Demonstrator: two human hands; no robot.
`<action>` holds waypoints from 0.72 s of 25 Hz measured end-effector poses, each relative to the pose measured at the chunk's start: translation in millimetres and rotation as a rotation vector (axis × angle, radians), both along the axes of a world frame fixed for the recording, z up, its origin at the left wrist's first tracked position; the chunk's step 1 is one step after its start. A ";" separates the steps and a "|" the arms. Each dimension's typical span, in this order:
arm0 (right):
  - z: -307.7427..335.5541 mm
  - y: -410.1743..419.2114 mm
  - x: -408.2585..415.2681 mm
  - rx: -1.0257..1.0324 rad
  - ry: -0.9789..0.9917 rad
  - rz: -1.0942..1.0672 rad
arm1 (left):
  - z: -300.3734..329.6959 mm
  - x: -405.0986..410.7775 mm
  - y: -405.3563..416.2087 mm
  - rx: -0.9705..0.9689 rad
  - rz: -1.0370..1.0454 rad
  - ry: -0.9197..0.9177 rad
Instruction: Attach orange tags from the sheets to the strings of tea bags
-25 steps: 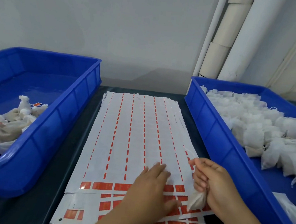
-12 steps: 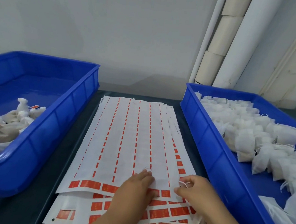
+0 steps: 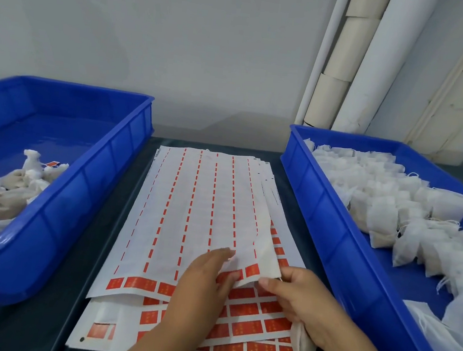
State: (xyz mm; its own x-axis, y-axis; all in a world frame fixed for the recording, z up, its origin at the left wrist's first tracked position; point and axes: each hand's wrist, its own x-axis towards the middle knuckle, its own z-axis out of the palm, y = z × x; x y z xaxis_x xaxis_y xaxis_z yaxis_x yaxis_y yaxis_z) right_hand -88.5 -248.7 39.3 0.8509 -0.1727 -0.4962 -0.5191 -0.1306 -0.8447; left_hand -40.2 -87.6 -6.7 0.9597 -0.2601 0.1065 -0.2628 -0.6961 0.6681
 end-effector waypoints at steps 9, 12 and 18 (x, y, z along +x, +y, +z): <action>-0.2 -5.0 -5.1 0.103 -0.087 0.024 | 9.0 -13.0 -17.8 -0.095 -0.109 -0.089; -0.6 -4.2 -6.2 0.134 -0.093 0.025 | 9.7 -11.7 -16.5 -0.079 -0.099 -0.101; 0.2 4.2 -4.2 0.192 -0.128 -0.086 | 13.3 -12.5 -18.1 -0.065 -0.099 -0.087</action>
State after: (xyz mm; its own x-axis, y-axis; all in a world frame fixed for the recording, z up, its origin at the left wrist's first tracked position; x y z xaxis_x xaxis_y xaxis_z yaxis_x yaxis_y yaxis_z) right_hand -92.7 -244.5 39.6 0.8951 -0.1597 -0.4163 -0.4087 0.0790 -0.9092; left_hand -52.8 -105.6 6.6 0.9159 -0.3432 0.2080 -0.3873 -0.6199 0.6824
